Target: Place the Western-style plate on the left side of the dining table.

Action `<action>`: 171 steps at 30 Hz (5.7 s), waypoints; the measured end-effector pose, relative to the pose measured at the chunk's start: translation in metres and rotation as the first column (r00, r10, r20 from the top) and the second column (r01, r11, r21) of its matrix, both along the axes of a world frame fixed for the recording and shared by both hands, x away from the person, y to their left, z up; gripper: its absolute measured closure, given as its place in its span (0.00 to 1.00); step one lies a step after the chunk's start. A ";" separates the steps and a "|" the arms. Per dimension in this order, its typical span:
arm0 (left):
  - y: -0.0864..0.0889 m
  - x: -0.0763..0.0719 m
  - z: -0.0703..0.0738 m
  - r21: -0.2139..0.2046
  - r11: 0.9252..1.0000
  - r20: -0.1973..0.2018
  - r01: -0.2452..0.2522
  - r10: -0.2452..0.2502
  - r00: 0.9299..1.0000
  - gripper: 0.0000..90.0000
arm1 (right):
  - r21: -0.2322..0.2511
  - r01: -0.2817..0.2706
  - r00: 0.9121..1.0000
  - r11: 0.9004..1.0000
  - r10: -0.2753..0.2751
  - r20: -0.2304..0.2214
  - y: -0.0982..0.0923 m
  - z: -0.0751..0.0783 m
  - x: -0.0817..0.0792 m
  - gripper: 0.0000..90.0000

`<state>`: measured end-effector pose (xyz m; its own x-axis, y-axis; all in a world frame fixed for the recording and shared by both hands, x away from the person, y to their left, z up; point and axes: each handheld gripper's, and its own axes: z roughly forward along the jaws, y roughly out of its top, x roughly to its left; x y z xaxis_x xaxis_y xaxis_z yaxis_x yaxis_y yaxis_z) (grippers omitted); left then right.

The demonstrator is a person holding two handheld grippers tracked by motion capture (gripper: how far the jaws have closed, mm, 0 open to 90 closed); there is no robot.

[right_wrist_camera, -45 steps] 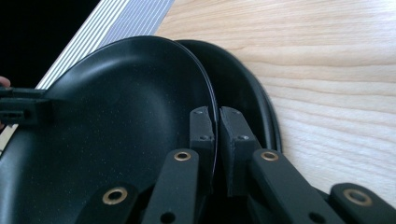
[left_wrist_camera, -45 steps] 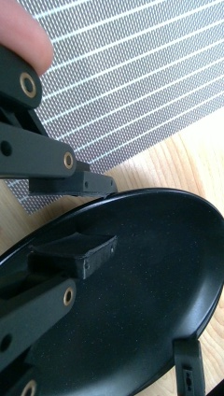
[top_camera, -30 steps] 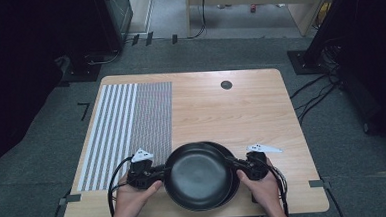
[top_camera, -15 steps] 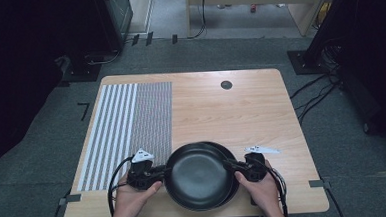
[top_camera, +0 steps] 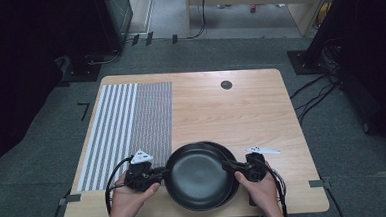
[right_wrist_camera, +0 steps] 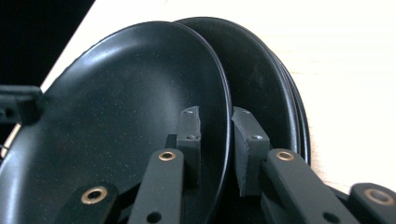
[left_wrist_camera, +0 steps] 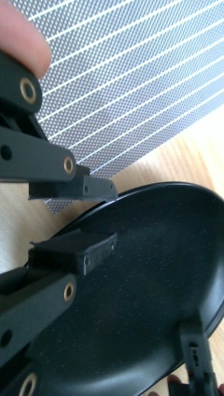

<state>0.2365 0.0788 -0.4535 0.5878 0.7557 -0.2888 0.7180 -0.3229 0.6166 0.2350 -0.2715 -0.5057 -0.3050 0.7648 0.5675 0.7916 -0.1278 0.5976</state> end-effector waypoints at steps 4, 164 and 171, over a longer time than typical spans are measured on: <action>0.001 0.000 -0.002 -0.009 1.000 -0.015 -0.007 0.007 1.000 0.76 | 0.042 0.012 1.000 0.999 -0.012 -0.016 -0.003 -0.002 0.001 0.86; 0.170 0.131 -0.027 -0.212 0.820 -0.175 -0.531 0.503 0.846 0.84 | 0.105 0.073 0.990 0.992 -0.060 -0.125 0.190 0.023 0.202 0.91; 0.179 0.146 -0.035 -0.195 0.808 -0.198 -0.556 0.522 0.829 0.84 | 0.092 0.084 0.985 0.992 -0.069 -0.159 0.204 0.013 0.218 0.91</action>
<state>0.3829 0.2581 -0.4883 0.0507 0.8395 -0.5410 0.8111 0.2814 0.5127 0.4530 -0.0679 -0.4925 -0.1501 0.7207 0.6768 0.8591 -0.2437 0.4501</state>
